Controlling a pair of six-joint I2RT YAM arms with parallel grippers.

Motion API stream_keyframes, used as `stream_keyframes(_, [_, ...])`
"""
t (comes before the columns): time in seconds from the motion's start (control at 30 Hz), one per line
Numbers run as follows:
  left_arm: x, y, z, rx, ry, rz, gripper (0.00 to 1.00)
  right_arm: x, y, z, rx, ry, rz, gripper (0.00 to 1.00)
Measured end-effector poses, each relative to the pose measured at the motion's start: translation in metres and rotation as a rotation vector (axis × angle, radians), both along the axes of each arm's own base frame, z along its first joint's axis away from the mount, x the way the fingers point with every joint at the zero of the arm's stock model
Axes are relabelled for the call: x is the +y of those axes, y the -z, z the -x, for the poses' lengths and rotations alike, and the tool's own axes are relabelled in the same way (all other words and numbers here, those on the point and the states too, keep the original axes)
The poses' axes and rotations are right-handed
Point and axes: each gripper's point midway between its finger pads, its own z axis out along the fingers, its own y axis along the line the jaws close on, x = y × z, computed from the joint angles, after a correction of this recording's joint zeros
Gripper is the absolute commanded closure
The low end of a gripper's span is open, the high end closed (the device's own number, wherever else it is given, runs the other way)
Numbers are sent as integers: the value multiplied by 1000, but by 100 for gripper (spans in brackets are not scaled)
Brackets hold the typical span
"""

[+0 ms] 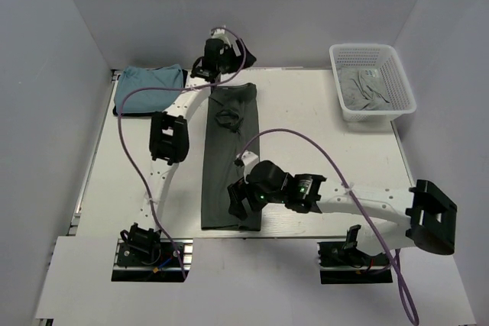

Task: Fold and stack the t-shirts
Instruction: Rotate the tshirt 90 degrees

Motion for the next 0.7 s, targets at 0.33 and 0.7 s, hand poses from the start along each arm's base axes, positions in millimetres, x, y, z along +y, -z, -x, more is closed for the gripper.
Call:
stream_keyframes(0.33, [37,-163,103,-163,101,-156,0,-41,8,-61,-109,336,60,10])
stream_keyframes(0.7, [32,30,184,222,287,-442,0,-113,46,-100,-133,601,234,10])
